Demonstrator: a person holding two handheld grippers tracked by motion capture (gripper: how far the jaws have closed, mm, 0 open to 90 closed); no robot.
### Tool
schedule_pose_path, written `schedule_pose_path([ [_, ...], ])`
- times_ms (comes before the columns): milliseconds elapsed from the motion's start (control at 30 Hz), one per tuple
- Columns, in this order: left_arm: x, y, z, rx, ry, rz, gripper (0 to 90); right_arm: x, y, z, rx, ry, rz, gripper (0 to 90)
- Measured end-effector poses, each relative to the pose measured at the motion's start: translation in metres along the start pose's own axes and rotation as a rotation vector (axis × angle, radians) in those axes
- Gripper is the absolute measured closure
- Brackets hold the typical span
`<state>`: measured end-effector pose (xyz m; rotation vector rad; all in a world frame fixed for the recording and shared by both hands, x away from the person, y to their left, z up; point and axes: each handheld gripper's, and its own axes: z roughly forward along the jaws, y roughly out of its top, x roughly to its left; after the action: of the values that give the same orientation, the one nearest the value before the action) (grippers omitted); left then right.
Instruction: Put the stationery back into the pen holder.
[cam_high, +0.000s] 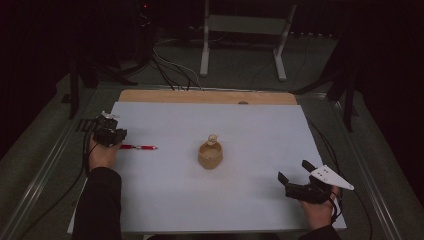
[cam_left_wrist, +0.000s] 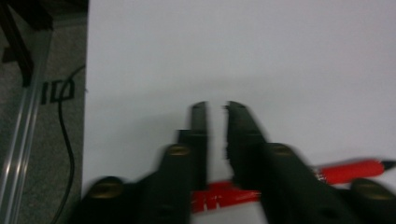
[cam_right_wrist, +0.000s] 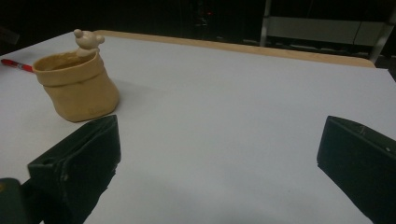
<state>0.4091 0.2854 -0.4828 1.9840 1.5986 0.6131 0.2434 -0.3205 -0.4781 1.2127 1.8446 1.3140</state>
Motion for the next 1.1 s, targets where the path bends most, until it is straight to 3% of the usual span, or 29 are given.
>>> schedule_pose_path([
  [33, 0.000, -0.001, 0.001, 0.010, -0.005, 0.003, 90.0, 0.000, 0.000, 0.000, 0.000, -0.001, 0.000, 0.2],
  [200, -0.002, -0.007, 0.009, 0.065, -0.001, 0.026, 90.0, 0.000, 0.000, -0.001, 0.000, -0.004, 0.000, 0.2],
  [533, -0.001, -0.012, 0.016, 0.124, 0.001, 0.031, 90.0, 0.000, -0.001, -0.002, 0.002, -0.008, 0.000, 0.2],
  [1100, -0.003, -0.019, 0.011, 0.175, -0.025, 0.034, 90.0, -0.001, -0.001, -0.003, 0.002, -0.012, -0.001, 0.2],
])
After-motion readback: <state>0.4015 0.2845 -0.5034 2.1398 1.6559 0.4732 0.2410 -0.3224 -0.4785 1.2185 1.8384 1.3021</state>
